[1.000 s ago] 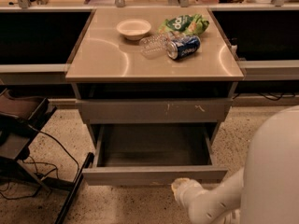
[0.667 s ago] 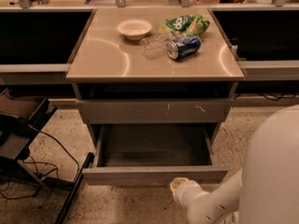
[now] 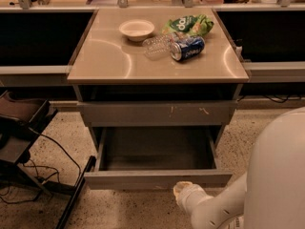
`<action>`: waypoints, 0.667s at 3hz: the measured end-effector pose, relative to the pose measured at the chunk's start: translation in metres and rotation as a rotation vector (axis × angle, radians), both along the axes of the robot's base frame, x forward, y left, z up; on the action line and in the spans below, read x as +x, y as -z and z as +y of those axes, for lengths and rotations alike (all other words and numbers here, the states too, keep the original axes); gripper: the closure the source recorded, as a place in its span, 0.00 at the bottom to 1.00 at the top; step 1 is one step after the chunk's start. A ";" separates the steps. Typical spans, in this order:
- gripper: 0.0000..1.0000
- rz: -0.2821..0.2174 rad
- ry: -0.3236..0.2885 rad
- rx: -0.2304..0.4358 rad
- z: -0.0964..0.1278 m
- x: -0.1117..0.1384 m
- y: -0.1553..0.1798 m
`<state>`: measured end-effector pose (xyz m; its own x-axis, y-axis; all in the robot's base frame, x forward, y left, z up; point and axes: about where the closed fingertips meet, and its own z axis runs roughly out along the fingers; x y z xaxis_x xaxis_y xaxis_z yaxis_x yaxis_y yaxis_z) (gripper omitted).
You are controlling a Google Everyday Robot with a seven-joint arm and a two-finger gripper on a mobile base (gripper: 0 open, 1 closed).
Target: Open middle drawer
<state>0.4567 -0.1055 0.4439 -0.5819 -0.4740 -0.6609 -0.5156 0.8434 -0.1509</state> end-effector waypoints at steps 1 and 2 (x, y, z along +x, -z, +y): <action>0.11 0.000 0.000 0.000 0.000 0.000 0.000; 0.00 0.009 -0.002 0.023 -0.006 0.001 0.001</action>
Offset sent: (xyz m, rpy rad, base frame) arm 0.0037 -0.0199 -0.0032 0.0606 0.0238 0.0066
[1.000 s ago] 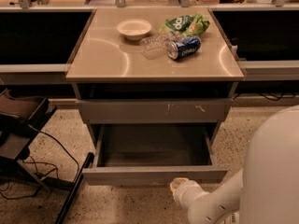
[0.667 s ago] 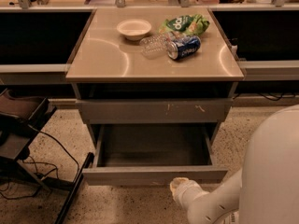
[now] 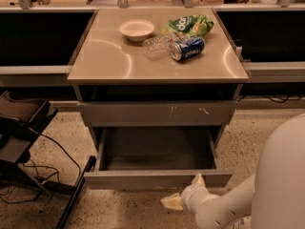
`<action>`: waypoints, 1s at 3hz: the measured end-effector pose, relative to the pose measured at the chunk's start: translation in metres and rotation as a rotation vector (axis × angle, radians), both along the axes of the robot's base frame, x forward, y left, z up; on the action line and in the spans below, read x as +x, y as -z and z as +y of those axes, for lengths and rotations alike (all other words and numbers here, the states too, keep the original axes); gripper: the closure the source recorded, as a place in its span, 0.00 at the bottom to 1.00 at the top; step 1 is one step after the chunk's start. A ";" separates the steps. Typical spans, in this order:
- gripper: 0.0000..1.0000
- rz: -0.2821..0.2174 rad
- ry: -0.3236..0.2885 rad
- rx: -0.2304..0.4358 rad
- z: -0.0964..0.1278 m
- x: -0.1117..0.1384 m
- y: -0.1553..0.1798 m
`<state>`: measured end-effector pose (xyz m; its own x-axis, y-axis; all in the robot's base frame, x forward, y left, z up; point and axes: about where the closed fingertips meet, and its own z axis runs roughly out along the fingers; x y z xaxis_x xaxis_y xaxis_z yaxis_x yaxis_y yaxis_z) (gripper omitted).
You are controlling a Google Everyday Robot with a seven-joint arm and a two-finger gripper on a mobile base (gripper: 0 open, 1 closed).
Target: Open middle drawer
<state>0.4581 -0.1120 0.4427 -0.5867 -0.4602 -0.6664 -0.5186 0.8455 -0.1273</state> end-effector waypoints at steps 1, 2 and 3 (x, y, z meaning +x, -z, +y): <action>0.00 0.041 0.083 0.069 -0.040 0.011 0.011; 0.00 0.096 0.148 0.186 -0.075 0.025 0.029; 0.00 0.095 0.147 0.186 -0.075 0.025 0.029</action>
Offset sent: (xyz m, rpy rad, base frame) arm 0.0746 -0.0471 -0.0259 0.2184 0.1294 0.3643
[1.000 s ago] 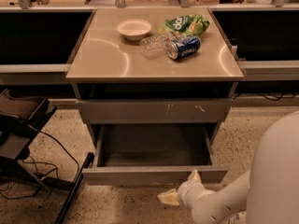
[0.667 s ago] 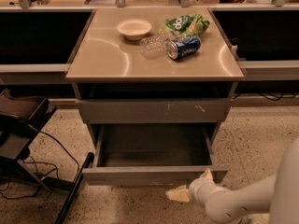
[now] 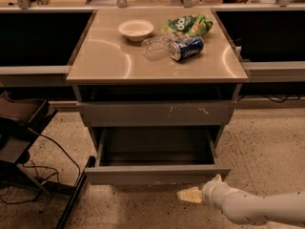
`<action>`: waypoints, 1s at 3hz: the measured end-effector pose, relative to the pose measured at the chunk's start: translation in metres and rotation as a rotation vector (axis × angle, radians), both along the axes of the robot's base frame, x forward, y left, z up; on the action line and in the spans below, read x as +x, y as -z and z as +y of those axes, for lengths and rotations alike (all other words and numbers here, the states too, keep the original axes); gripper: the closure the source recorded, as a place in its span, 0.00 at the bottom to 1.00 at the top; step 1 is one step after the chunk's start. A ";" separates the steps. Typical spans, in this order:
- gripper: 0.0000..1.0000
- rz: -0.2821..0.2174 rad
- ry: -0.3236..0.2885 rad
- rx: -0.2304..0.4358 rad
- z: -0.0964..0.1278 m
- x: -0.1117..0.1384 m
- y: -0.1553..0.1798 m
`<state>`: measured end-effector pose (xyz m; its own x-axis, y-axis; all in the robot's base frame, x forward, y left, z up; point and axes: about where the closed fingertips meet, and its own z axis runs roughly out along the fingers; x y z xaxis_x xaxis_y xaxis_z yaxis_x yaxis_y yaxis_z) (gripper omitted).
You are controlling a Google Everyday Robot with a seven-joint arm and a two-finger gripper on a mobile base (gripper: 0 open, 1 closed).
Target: Open middle drawer
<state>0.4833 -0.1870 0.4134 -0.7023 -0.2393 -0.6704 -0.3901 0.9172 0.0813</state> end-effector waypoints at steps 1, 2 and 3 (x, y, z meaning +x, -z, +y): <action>0.00 -0.046 -0.003 -0.006 -0.003 -0.001 -0.012; 0.00 -0.141 -0.082 -0.035 -0.001 0.009 -0.048; 0.00 -0.224 -0.227 -0.067 0.020 0.014 -0.072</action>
Offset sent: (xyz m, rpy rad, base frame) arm 0.0120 0.0001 0.1002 -0.1061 -0.2977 0.2901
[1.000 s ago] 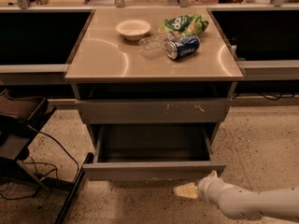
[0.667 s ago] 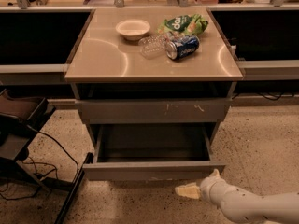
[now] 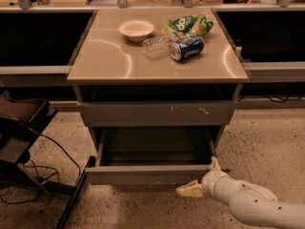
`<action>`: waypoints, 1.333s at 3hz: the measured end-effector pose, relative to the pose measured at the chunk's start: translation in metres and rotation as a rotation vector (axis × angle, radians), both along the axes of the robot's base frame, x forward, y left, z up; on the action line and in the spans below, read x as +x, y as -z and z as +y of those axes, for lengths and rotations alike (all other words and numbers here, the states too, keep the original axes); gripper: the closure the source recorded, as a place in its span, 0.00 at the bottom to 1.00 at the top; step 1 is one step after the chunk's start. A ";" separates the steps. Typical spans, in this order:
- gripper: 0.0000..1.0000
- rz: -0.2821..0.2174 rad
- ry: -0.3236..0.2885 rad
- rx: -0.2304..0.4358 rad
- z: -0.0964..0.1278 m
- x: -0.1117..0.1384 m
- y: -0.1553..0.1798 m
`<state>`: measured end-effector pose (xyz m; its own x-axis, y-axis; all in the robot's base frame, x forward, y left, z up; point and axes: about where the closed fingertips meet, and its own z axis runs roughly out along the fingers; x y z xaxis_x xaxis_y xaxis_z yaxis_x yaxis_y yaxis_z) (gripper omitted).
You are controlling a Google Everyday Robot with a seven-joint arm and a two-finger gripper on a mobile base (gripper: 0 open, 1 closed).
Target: Open middle drawer
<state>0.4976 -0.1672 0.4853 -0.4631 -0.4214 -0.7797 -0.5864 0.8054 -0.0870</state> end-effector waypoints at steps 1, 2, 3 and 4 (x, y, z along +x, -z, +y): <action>0.00 -0.029 -0.060 -0.026 0.008 -0.001 -0.003; 0.00 -0.029 -0.061 -0.026 0.008 -0.001 -0.003; 0.00 -0.061 -0.148 -0.078 0.031 0.027 -0.005; 0.00 -0.084 -0.247 -0.110 0.068 0.061 -0.003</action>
Offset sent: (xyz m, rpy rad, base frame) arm 0.0056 0.0166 0.0037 -0.0406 -0.0433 0.0923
